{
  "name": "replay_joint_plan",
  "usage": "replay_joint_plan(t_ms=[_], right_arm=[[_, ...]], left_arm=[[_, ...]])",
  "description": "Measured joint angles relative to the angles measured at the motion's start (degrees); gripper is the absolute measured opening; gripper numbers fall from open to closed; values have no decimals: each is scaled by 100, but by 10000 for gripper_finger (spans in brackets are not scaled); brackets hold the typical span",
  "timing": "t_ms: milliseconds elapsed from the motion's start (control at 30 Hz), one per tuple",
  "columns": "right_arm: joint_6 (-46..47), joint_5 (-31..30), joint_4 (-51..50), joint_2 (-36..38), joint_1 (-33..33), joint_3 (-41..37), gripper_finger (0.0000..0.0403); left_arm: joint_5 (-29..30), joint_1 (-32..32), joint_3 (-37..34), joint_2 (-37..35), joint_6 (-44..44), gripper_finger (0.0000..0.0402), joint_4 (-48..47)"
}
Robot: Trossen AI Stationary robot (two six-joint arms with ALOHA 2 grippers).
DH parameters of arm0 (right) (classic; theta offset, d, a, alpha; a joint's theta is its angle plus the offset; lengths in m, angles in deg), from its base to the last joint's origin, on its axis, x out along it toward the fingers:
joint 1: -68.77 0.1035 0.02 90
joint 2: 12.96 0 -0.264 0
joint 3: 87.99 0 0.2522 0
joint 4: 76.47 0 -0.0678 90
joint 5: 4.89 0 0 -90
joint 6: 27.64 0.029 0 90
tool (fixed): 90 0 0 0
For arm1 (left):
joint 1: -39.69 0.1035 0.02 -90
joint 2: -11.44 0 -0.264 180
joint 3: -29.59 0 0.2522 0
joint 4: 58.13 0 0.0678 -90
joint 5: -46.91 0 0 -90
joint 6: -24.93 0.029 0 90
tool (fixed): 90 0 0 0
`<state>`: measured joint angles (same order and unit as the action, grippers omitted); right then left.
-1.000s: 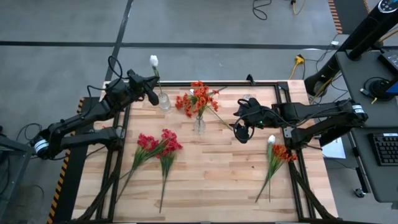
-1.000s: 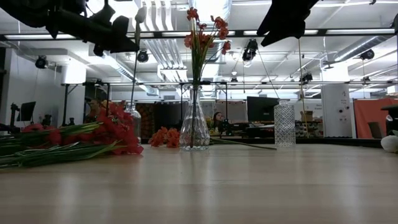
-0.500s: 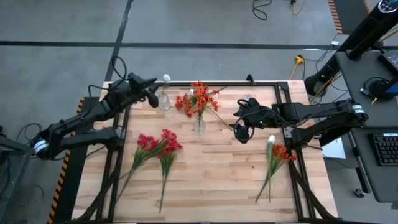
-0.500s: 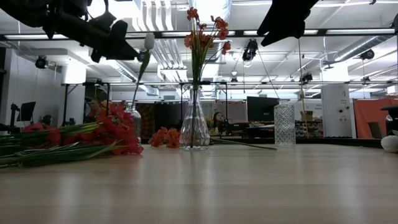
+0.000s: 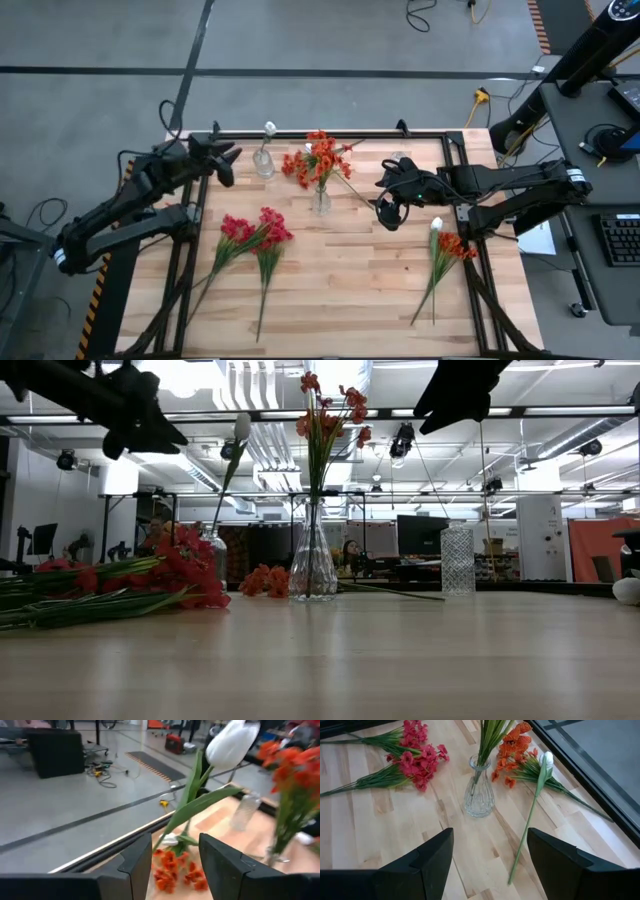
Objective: Sort flowers into vase by color
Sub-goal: Put the middle red flowers into the top right transparent vase
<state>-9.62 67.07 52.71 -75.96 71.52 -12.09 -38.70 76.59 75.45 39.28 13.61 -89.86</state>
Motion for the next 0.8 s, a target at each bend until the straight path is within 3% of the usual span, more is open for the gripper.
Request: replay_joint_plan(t_ms=[233, 500, 800], right_arm=[[-2, 0, 0, 0, 0, 0, 244], [2, -2, 1, 0, -1, 1, 244], [37, 0, 1, 0, 0, 1, 244]], left_arm=[[-698, -384, 0, -331, -298, 146, -151], [-1193, -1353, 0, -298, -342, 146, -481], [-1108, -2078, 0, -359, -1360, 146, -1691]])
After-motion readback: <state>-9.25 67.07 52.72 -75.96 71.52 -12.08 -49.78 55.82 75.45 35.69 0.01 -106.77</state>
